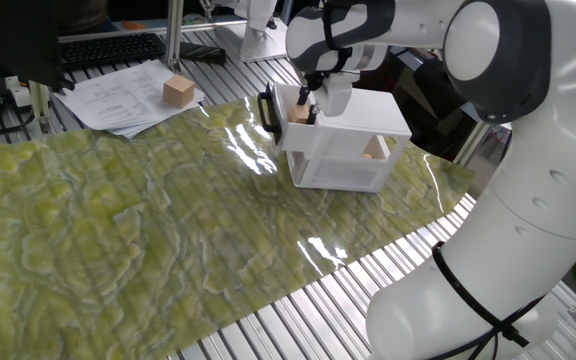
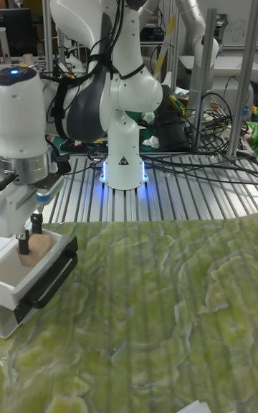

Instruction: Take something out of a drawer

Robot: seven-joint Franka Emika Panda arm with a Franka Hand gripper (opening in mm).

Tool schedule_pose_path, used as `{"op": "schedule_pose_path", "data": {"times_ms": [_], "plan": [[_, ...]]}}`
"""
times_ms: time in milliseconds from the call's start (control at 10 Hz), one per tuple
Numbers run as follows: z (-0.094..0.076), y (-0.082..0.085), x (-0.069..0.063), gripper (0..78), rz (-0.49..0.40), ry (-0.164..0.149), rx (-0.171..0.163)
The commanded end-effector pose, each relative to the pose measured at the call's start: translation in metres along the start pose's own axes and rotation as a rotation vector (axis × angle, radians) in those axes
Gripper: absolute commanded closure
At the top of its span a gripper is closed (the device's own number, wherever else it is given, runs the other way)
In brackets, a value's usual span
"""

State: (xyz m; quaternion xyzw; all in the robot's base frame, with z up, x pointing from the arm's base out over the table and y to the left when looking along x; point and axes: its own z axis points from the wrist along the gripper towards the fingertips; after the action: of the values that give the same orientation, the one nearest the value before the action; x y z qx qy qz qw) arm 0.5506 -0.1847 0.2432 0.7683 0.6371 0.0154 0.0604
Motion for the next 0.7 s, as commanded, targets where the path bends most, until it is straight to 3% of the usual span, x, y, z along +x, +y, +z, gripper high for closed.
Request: {"op": "schedule_pose_path", "data": {"times_ms": [100,300,700], "plan": [[0.0069,0.0051,0.0026,76.3,0.049,-0.010,-0.051],[0.0063,0.0056,0.0036,76.3,0.064,0.012,-0.059],[0.0040,0.0082,0.0098,76.3,0.087,0.005,-0.059]]}}
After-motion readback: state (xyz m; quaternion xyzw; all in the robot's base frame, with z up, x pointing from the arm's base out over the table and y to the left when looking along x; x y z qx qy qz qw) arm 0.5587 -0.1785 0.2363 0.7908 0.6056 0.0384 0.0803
